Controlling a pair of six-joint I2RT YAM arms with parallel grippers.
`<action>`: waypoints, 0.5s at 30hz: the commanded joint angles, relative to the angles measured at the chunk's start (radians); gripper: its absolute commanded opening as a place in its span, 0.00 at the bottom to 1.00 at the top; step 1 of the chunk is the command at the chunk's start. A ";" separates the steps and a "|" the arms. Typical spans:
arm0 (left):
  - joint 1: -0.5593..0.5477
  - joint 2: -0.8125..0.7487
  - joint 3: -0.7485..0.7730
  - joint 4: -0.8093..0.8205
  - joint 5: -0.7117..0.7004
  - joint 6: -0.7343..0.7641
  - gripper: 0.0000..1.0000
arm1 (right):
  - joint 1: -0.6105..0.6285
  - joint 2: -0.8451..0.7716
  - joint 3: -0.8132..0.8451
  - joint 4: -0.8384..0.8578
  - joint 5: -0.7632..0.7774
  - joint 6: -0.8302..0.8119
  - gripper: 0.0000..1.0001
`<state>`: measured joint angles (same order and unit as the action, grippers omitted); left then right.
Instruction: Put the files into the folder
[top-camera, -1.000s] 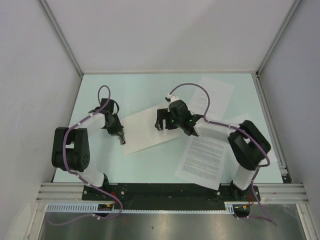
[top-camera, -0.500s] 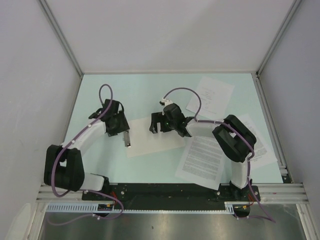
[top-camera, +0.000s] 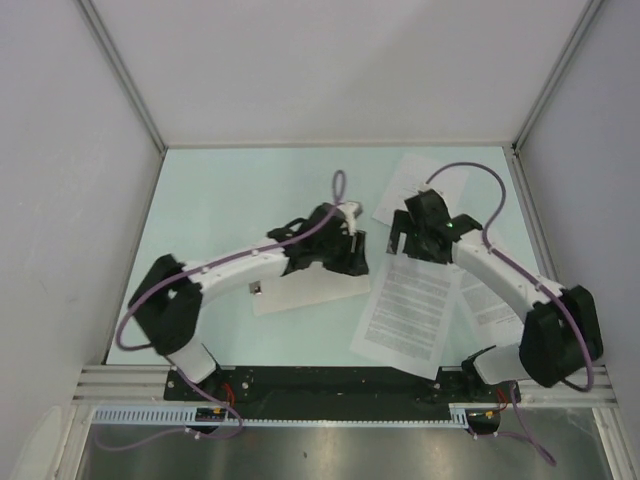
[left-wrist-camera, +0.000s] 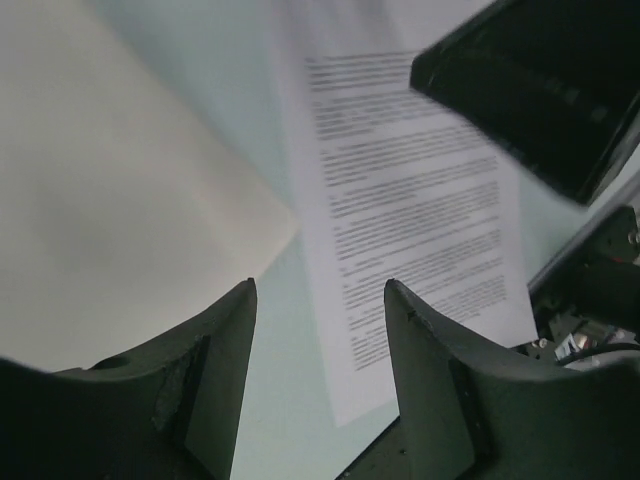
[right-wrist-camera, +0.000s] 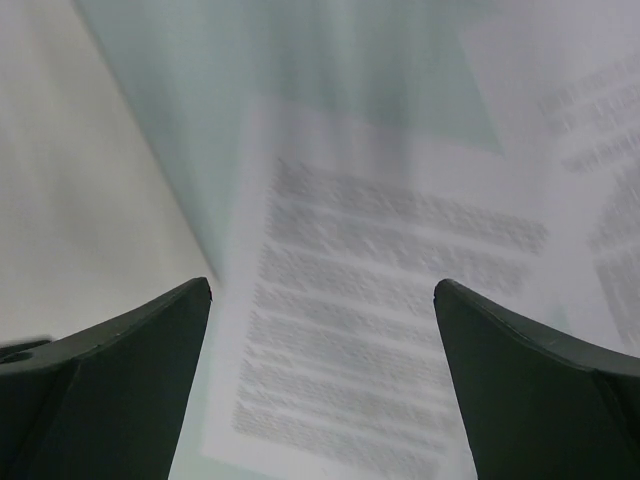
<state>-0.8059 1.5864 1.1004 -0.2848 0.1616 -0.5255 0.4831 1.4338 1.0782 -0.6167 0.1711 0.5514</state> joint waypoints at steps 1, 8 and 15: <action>-0.153 0.217 0.212 0.033 0.033 -0.011 0.59 | -0.027 -0.200 -0.179 -0.331 0.045 0.080 1.00; -0.179 0.351 0.210 0.127 0.079 -0.137 0.54 | -0.069 -0.507 -0.323 -0.419 -0.004 0.266 1.00; -0.190 0.415 0.214 0.079 0.050 -0.128 0.53 | -0.116 -0.466 -0.420 -0.307 0.038 0.277 0.99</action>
<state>-0.9932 1.9892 1.3144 -0.2096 0.2211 -0.6289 0.3805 0.9245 0.7006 -0.9840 0.1783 0.7826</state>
